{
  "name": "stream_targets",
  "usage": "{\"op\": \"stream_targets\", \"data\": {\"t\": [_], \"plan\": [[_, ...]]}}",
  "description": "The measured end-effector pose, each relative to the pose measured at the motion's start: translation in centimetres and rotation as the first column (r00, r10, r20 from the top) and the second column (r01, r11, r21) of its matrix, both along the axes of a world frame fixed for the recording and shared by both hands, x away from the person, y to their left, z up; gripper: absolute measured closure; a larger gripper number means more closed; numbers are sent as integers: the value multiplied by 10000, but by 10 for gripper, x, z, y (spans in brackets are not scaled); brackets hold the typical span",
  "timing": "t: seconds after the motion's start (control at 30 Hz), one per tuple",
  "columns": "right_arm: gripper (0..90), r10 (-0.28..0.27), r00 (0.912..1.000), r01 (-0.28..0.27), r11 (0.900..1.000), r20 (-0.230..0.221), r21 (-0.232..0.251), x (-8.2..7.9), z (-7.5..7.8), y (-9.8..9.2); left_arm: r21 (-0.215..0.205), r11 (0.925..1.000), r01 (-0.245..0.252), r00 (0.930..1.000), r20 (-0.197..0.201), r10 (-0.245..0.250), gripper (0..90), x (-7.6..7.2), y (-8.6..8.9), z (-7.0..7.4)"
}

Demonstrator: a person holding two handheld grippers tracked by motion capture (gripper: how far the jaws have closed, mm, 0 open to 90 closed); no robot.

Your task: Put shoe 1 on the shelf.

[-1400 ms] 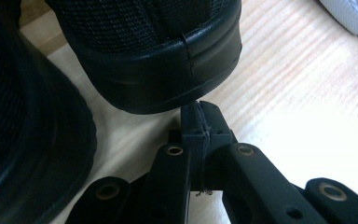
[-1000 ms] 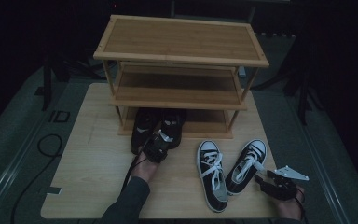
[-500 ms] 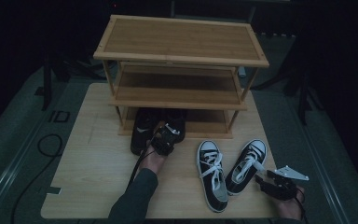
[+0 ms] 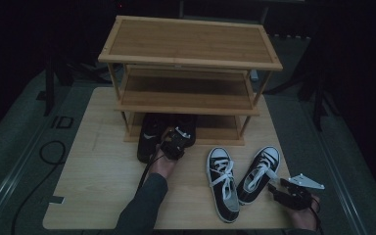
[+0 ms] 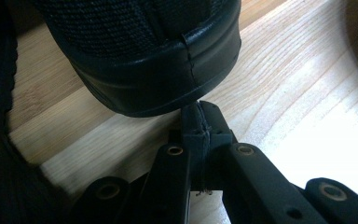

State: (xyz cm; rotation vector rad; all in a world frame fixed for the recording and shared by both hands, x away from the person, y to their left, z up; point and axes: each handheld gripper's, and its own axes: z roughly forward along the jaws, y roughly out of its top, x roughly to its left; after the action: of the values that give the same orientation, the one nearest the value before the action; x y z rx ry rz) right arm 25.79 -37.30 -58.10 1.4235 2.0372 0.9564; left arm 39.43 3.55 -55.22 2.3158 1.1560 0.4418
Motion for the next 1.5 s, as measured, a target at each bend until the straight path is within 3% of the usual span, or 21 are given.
{"op": "stream_targets", "data": {"t": [0.57, 0.87, 1.17, 1.33, 1.5], "plan": [[410, 3, 10000, -3, 10000, 8, -10, 0, 0, 0, -286, 9987, 433, 9989, 170, -428, 896, -27, 21, 10], [410, 1, 10000, -1, 10000, 9, -13, 0, 0, 0, -198, 9972, 718, 9974, 128, -716, 891, -42, 32, 10], [410, -5, 10000, 5, 10000, 11, -16, 0, 0, 0, -369, 9982, 476, 9988, 113, -472, 891, -53, 52, 9], [410, -5, 10000, 5, 10000, 14, -23, 0, 0, 0, -214, 9998, -29, 10000, -8, 29, 892, -52, 66, 8], [410, -11, 10000, 11, 10000, 9, -20, 0, 0, 0, -185, 9998, -69, 9999, -84, 67, 898, -51, 72, 9]]}}
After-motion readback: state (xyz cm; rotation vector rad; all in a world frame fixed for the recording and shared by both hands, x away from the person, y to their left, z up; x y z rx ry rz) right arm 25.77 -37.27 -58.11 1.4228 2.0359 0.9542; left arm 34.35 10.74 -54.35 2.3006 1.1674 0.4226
